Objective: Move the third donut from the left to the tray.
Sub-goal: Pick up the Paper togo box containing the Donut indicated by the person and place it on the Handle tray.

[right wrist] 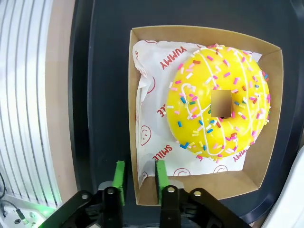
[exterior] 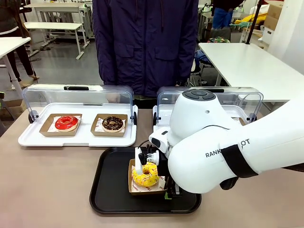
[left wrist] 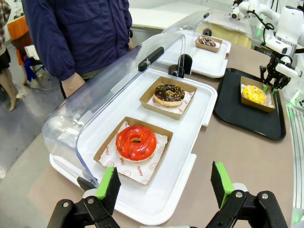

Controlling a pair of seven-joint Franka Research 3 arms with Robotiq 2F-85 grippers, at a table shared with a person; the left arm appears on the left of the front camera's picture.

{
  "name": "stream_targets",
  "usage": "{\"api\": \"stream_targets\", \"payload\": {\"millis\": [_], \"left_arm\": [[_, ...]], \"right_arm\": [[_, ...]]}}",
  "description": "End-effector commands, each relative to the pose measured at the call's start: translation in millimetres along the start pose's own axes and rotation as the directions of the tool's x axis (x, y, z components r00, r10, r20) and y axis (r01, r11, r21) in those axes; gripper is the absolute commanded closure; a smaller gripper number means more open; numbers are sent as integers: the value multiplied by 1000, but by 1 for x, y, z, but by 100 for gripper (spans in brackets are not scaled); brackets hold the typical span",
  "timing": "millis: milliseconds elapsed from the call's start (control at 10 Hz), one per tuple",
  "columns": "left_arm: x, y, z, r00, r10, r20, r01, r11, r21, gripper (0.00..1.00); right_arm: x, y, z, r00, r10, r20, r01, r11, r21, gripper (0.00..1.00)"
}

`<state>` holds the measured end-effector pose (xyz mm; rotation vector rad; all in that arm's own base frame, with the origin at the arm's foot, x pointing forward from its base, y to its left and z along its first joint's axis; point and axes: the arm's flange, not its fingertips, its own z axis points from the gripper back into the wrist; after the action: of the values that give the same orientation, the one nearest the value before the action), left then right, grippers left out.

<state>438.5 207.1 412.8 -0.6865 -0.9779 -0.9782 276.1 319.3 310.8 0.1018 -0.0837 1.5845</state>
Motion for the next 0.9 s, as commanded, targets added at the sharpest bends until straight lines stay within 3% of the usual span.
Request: {"api": "stream_targets", "payload": {"millis": [0, 100, 200, 300, 800], "left_arm": [[3, -1, 1, 1000, 5, -10, -5, 1000, -6, 0], [3, -1, 1, 1000, 5, -10, -5, 1000, -6, 0], [3, -1, 1, 1000, 5, -10, -5, 1000, -6, 0], [3, -1, 1, 1000, 5, -10, -5, 1000, -6, 0], [3, -1, 1, 1000, 5, -10, -5, 1000, -6, 0]], "right_arm": [[-9, 5, 7, 999, 28, 28, -28, 1000, 6, 0], [-9, 5, 16, 999, 38, 30, -37, 999, -2, 0], [-9, 6, 30, 998, 50, 37, -49, 998, -27, 7], [-10, 6, 41, 998, 57, 39, -55, 998, -39, 0], [-1, 5, 56, 999, 42, 32, -39, 997, -67, 0]]}}
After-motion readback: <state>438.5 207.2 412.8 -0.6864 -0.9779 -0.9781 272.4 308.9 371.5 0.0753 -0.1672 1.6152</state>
